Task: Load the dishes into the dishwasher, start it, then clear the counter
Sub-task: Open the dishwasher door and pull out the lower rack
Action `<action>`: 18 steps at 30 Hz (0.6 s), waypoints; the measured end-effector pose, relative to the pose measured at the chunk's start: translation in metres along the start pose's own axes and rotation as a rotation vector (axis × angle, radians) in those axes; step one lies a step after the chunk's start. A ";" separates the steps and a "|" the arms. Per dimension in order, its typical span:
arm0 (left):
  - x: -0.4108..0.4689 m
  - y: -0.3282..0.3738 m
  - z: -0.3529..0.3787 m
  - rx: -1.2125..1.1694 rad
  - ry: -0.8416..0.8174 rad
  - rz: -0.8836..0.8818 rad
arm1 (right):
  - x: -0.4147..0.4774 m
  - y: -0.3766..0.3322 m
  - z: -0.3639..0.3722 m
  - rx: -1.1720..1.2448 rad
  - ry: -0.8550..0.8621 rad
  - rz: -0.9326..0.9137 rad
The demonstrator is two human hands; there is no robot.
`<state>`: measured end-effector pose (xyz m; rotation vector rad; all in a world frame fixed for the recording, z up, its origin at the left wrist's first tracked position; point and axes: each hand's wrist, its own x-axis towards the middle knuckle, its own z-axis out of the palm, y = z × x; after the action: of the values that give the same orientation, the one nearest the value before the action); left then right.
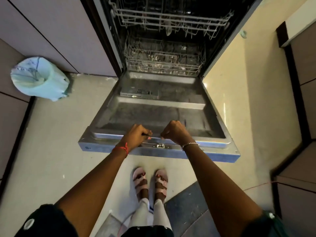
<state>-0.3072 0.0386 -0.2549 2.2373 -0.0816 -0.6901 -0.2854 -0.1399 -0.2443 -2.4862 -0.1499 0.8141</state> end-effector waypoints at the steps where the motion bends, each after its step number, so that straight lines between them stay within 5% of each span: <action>1: 0.000 -0.010 0.009 0.008 -0.014 -0.003 | 0.002 0.006 0.012 -0.002 -0.010 0.001; 11: -0.005 -0.106 0.109 0.069 0.010 -0.031 | 0.025 0.068 0.142 -0.087 -0.125 -0.037; 18: 0.001 -0.177 0.177 0.094 0.086 0.068 | 0.038 0.117 0.230 -0.131 -0.030 -0.137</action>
<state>-0.4220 0.0432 -0.4766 2.3393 -0.1499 -0.5634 -0.3942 -0.1302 -0.4815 -2.5523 -0.3911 0.8072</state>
